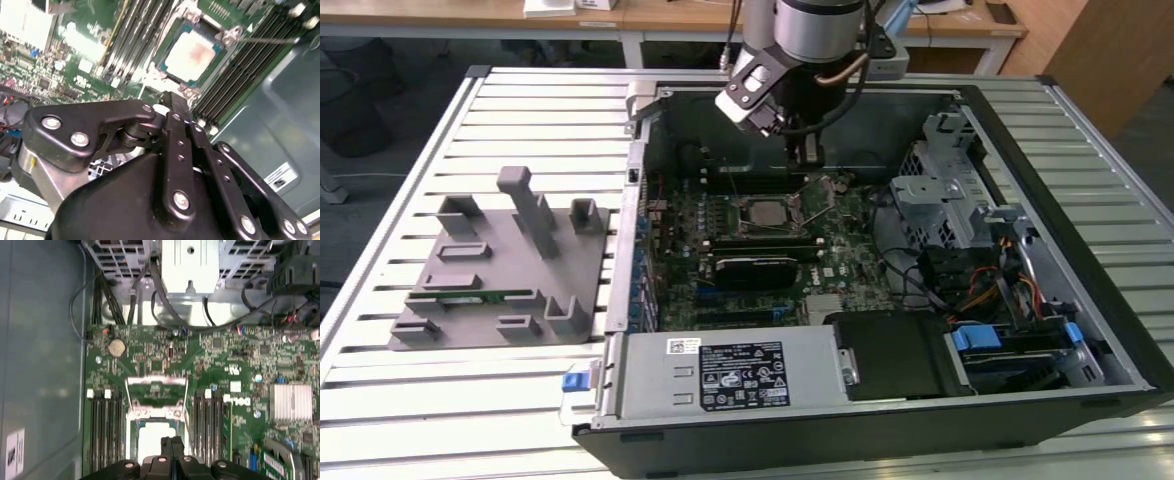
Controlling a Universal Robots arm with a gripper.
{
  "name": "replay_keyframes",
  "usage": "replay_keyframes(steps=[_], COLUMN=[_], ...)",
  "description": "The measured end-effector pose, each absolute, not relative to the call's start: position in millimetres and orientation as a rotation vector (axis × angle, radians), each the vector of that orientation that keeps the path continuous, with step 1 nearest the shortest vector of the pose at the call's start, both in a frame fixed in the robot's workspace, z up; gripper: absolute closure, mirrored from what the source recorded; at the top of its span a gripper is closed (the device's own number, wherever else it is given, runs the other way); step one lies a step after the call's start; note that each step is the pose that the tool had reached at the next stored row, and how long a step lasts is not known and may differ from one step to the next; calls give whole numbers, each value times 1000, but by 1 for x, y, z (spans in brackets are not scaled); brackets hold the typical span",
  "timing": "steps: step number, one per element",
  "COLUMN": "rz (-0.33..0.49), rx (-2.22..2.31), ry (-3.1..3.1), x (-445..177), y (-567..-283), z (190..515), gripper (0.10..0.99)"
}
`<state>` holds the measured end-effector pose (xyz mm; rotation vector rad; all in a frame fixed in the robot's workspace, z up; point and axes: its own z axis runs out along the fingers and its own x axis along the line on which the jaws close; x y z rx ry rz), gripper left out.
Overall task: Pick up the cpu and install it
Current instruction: 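Close the cpu cover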
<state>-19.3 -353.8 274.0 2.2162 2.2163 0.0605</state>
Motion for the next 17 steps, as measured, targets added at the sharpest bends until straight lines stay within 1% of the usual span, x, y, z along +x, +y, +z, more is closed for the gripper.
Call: replay_keyframes(steps=[4,17], rz=[51,56], rx=[2210,2159], ry=[2233,2291], x=[-9,5], y=[-354,-350], z=[274,272], gripper=[980,980])
